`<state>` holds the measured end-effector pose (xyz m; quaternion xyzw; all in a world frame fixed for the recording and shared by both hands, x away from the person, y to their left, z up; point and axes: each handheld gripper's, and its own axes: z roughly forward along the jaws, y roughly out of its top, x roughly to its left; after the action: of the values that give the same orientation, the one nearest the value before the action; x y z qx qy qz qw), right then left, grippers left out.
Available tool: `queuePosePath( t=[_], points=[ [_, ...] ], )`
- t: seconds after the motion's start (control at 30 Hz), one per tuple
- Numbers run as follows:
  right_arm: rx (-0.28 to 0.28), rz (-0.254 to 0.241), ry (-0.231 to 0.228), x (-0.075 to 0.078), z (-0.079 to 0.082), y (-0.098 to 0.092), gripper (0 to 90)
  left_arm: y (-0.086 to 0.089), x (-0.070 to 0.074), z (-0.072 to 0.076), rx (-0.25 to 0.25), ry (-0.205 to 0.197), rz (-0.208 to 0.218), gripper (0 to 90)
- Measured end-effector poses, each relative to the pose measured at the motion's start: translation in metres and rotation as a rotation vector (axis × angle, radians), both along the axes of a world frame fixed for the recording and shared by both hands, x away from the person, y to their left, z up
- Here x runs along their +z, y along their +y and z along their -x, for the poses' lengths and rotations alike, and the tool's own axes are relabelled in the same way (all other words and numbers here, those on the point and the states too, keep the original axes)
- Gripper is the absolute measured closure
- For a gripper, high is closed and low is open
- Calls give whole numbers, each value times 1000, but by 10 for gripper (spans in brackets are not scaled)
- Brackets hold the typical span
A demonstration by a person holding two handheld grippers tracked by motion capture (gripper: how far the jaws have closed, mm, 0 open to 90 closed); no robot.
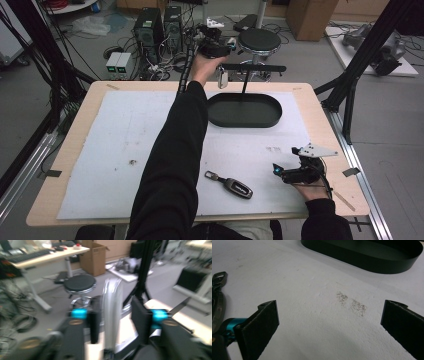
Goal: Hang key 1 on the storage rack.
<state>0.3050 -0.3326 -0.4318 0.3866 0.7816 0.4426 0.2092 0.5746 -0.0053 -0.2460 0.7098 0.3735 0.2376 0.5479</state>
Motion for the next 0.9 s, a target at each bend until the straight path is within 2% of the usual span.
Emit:
queuePosePath(
  t=[0.03, 0.13, 0.2, 0.27, 0.33, 0.4, 0.57, 0.77, 0.9],
  points=[
    [1, 1, -2, 0, 0, 0, 8, 2, 1, 0, -14, 12, 0, 449],
    [1, -3, 0, 1, 1, 0, 8, 7, 0, 2, -64, 41, -29, 318],
    [0, -2, 1, 1, 1, 0, 9, 11, -2, 3, -99, 85, -36, 180],
    [0, -2, 1, 0, 1, 0, 8, 14, -5, 5, -114, 124, -56, 103],
    [-3, -2, 0, 1, 1, 0, 9, 17, -10, 8, -120, 128, -110, 86],
    [-3, -3, -2, 1, 0, 0, 8, 22, -14, 10, -145, 145, -110, 86],
    [3, -1, -1, 1, 0, 2, 9, 33, -25, 22, -177, 142, -115, 111],
    [3, 5, 4, 0, -1, 2, 8, 43, -37, 33, -218, 178, -172, 111],
    [4, 8, 7, 0, -2, 3, 9, 45, -41, 43, -235, 191, -229, 111]
  ],
)
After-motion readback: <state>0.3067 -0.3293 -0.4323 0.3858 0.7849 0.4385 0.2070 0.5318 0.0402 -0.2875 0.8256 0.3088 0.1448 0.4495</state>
